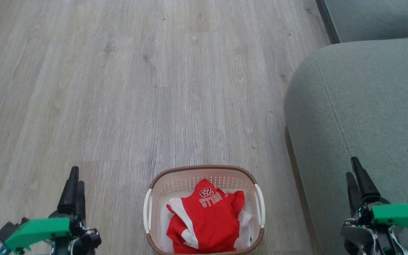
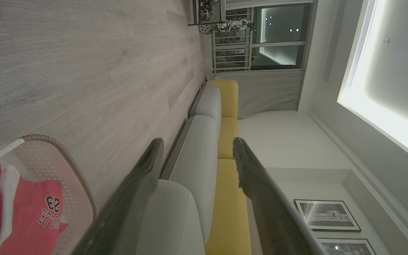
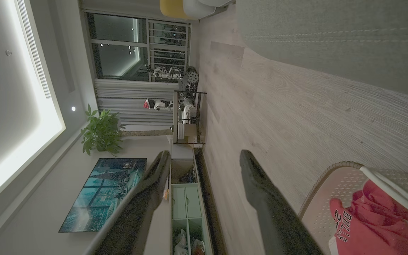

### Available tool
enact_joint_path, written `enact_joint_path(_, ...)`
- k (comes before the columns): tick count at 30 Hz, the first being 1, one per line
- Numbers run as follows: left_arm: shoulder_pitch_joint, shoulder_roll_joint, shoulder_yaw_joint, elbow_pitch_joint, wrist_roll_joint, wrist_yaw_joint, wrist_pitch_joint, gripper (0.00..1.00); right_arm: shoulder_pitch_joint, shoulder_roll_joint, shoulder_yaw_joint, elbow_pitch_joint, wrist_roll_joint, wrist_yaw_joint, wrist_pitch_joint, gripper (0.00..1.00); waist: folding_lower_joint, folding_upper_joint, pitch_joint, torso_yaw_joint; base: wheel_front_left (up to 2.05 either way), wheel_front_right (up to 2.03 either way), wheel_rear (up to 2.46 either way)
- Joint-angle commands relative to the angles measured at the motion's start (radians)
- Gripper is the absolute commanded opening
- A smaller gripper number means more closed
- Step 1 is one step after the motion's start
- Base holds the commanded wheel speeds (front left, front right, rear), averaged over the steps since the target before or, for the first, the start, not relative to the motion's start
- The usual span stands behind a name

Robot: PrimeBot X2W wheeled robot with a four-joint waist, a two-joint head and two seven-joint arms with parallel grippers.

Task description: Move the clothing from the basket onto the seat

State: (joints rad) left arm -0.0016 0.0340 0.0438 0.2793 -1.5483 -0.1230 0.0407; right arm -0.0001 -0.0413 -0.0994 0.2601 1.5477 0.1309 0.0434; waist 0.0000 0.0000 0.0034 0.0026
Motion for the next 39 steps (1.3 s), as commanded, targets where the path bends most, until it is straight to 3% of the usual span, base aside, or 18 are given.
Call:
enact_joint_path(1,-0.057,0.015,0.003,-0.043,0.013,-0.002,-0.008,1.00,-0.039,-0.007,0.004,-0.044,-0.014,0.000,-0.009,1.00,0.0000,0.0000,0.000,0.000,0.00,0.00,0.00)
enact_joint_path(15,-0.067,0.022,-0.023,-0.087,0.195,-0.002,-0.050,1.00,-0.042,-0.007,0.036,-0.104,-0.185,0.000,-0.050,1.00,0.0000,0.0000,0.002,-0.001,0.00,0.00,0.00)
enact_joint_path(39,-0.068,0.030,-0.058,-0.133,0.668,-0.004,-0.120,1.00,-0.037,-0.013,0.096,-0.152,-0.618,0.000,-0.121,1.00,0.0000,0.0000,0.002,0.001,0.00,0.00,0.00)
